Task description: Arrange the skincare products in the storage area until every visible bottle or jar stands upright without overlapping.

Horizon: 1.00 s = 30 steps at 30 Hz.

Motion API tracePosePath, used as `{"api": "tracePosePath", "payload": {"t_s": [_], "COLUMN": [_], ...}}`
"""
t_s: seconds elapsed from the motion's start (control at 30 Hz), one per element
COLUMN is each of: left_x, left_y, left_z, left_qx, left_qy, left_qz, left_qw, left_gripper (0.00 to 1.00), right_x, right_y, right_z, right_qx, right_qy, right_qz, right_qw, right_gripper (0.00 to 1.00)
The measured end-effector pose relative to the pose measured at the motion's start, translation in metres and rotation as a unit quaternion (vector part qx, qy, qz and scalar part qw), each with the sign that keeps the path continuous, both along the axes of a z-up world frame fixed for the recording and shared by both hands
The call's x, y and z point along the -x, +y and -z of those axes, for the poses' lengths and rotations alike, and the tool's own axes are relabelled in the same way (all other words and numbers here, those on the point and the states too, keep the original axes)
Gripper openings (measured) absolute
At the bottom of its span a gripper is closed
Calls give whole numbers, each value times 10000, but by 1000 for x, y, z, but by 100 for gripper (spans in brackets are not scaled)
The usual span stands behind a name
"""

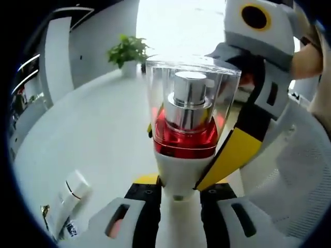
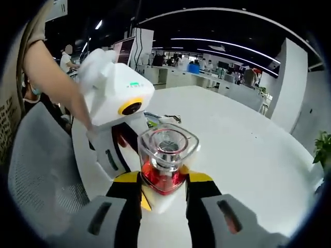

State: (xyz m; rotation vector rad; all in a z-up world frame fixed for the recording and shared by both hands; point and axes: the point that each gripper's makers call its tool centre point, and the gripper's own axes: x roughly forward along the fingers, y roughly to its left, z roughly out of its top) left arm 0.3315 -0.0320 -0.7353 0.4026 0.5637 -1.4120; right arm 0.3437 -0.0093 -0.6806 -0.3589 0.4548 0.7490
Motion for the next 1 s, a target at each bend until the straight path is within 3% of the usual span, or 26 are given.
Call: {"api": "tracePosePath", "payload": {"t_s": [0.5,1.0], "left_x": [-14,-16], "left_y": [6,43], "left_z": [-5,-2], "left_qx": [121,79], "left_qy": [113,305], "left_qz": [-375,-1126], "left_qw": [9992,9931], "left_gripper": [29,48], "right_x": [-20,-46], "right_y": [-4,-9], "right_z": [0,0], "right_qx": [-91,-76], "right_qy": [-47,-83], "right_qz": [33,-47], "right_qw": [9999,9999], "right_gripper": [32,32]}}
